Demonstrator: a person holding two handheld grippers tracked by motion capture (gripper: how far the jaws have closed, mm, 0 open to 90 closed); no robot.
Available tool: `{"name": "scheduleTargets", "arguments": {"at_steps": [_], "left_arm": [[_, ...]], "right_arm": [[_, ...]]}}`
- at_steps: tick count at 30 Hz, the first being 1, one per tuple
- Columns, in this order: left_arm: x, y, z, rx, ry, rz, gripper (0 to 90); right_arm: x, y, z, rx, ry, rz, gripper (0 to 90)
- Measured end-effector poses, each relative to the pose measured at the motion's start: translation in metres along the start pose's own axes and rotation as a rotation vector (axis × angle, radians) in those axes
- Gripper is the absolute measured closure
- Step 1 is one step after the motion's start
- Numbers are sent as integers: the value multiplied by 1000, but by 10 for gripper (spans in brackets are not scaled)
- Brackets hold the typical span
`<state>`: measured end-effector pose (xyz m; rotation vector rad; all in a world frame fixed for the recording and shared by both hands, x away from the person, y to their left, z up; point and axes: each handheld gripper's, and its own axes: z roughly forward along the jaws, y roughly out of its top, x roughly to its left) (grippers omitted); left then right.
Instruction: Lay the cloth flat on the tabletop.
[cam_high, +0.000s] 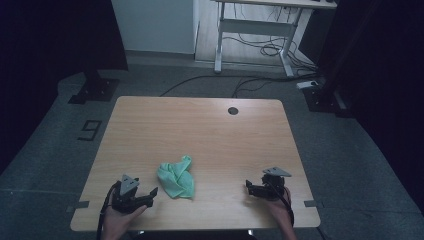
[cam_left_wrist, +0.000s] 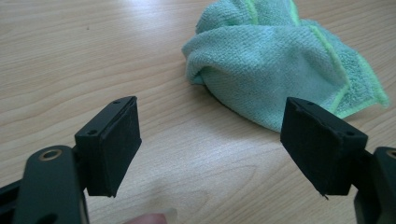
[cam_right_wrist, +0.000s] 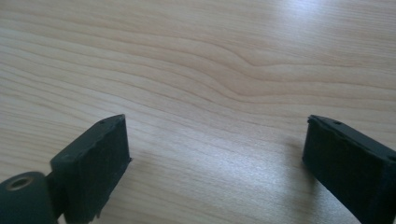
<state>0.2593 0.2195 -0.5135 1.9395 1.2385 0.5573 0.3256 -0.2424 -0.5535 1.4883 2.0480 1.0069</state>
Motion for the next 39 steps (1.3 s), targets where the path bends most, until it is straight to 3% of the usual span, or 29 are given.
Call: {"name": "scheduleTargets", "arguments": {"at_steps": [6,9,22,29,39], "left_arm": [[-1,1,-1,-5,5,-1,208],[-1,1,-3,-8,6,-6,213],[-4,3,-3,-11,-5,-5,222],[-8,7,-4,-13,-13,4,223],[-14,15,-4,-20,-23,24,224]], "right_arm": [[-2,2,-11,-71,-21,10,140],[-3,1,-12,-79,-21,26,156],[5,4,-17,-110,-9,7,210],[15,10,-24,-151,3,-15,238],[40,25,-21,-168,48,-67,257]]}}
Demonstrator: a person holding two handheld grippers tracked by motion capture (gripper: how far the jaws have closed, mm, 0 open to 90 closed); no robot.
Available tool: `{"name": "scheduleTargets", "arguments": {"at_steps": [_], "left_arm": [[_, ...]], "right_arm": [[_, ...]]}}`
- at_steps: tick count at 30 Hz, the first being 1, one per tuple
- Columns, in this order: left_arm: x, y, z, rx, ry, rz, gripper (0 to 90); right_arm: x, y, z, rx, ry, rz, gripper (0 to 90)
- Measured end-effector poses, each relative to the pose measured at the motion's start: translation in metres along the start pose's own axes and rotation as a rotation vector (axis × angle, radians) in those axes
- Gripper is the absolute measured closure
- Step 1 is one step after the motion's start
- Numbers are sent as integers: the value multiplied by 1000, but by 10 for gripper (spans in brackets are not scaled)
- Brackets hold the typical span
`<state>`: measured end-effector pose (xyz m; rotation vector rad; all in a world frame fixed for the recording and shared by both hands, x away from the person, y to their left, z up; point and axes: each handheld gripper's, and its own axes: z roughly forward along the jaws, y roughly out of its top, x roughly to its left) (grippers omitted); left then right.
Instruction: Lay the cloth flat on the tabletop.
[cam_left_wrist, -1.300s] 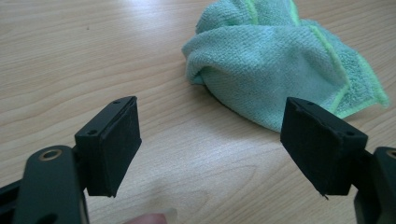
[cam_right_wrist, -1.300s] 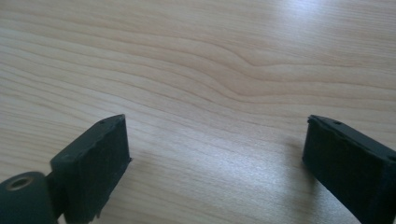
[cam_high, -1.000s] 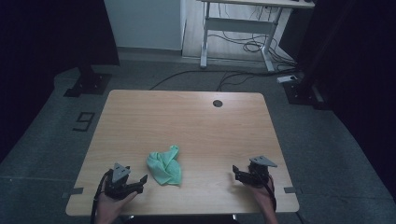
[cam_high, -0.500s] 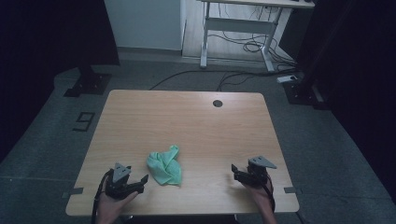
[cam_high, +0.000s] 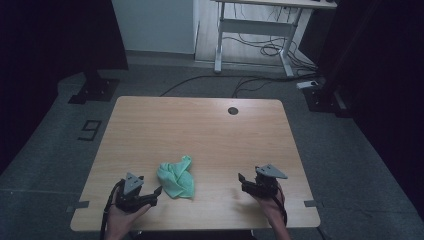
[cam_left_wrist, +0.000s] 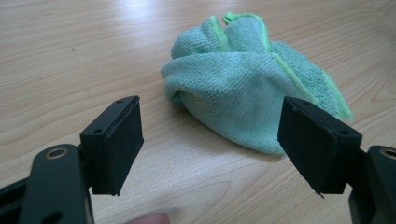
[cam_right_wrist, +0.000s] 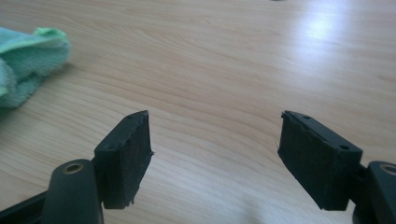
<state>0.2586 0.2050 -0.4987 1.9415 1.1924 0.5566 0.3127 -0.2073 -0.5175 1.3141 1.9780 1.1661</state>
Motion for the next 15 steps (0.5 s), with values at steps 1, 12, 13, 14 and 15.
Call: {"name": "scheduleTargets", "arguments": {"at_steps": [1,12,13,14,15], "left_arm": [[-1,0,1,2,-2,1,224],[-9,12,12,17,-19,31,224],[-10,13,13,19,-18,34,224],[-10,15,14,20,-23,34,224],[-11,15,16,17,-25,34,224]], "right_arm": [[3,2,1,-1,6,-4,258],[26,9,19,17,65,-49,274],[28,10,21,20,70,-52,277],[30,10,21,20,73,-55,281],[32,11,22,19,78,-63,288]]}}
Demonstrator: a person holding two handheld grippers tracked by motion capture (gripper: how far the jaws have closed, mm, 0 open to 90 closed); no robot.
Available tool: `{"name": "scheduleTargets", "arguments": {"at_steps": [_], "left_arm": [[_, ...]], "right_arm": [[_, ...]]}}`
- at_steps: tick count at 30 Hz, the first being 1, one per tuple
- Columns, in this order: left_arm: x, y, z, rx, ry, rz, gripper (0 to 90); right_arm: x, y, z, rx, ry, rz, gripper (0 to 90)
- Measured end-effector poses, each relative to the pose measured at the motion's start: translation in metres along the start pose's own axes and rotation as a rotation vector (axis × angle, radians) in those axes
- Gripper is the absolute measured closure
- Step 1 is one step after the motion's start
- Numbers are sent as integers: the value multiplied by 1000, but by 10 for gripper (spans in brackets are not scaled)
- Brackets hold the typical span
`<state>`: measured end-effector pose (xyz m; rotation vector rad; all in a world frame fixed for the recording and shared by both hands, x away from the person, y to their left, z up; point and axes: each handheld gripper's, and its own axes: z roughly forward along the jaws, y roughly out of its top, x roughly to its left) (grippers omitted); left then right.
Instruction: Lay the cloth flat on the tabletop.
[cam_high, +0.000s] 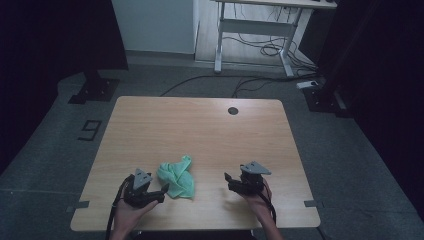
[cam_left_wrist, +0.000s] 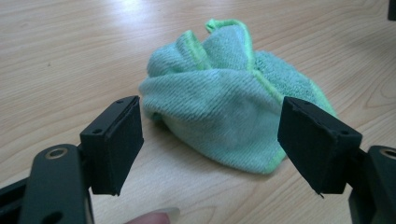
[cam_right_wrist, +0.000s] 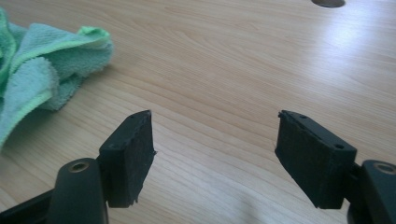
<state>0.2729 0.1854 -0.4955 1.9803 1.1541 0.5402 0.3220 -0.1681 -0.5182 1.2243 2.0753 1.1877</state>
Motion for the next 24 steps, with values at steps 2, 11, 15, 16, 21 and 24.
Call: {"name": "scheduleTargets", "arguments": {"at_steps": [2,11,15,16,21,24], "left_arm": [[0,2,1,1,-2,1,225],[1,10,6,1,-4,3,235],[0,15,9,0,-8,8,243],[0,16,10,-1,-8,6,245],[4,25,15,6,-4,9,260],[8,28,18,9,-2,-4,283]], "right_arm": [[3,1,2,0,9,-3,301],[18,6,14,12,48,-37,321],[21,7,16,9,51,-47,323],[22,8,16,9,52,-49,323],[24,8,19,11,57,-50,330],[28,7,22,10,68,-51,336]]}}
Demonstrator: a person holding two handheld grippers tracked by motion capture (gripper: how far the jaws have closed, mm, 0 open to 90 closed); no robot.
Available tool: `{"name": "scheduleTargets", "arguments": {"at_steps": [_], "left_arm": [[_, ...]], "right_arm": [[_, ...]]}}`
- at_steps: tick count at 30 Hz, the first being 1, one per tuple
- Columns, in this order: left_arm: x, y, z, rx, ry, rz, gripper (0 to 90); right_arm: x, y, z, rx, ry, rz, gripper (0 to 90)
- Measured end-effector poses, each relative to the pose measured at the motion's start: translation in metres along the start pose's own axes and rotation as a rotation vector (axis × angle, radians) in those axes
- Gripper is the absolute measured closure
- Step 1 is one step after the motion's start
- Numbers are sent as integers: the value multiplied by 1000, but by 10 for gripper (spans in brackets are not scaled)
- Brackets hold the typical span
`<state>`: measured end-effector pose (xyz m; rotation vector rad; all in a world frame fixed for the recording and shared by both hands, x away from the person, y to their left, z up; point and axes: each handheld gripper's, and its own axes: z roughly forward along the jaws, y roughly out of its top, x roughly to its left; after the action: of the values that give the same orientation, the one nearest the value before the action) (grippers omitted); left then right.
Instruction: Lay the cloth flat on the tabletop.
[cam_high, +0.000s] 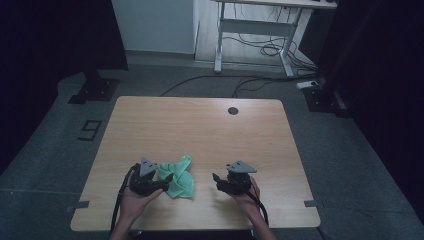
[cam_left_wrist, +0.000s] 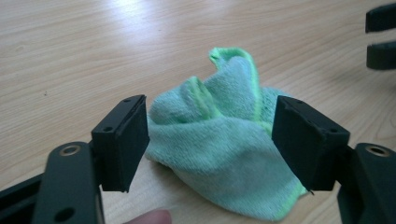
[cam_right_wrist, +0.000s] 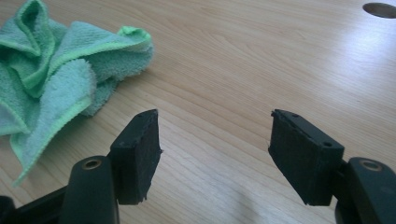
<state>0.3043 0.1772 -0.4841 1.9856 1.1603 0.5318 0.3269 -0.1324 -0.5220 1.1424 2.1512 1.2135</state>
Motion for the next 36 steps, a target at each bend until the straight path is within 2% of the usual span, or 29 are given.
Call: {"name": "scheduleTargets", "arguments": {"at_steps": [9,13,17,25,30,34,36], "left_arm": [[12,7,12,23,-8,-32,371],[16,10,19,34,-7,-44,404],[19,11,24,41,-25,-56,432],[18,9,32,71,-40,-38,491],[18,6,36,83,-53,-31,549],[19,5,36,80,-62,-32,629],[19,4,36,80,-60,-26,677]], "right_arm": [[8,5,12,-6,40,12,352],[19,10,16,-3,71,-7,357],[32,15,20,-4,108,-32,358],[56,19,33,11,172,-66,361],[63,17,45,46,184,-80,374],[66,14,51,71,191,-81,420],[67,12,53,81,201,-86,477]]}}
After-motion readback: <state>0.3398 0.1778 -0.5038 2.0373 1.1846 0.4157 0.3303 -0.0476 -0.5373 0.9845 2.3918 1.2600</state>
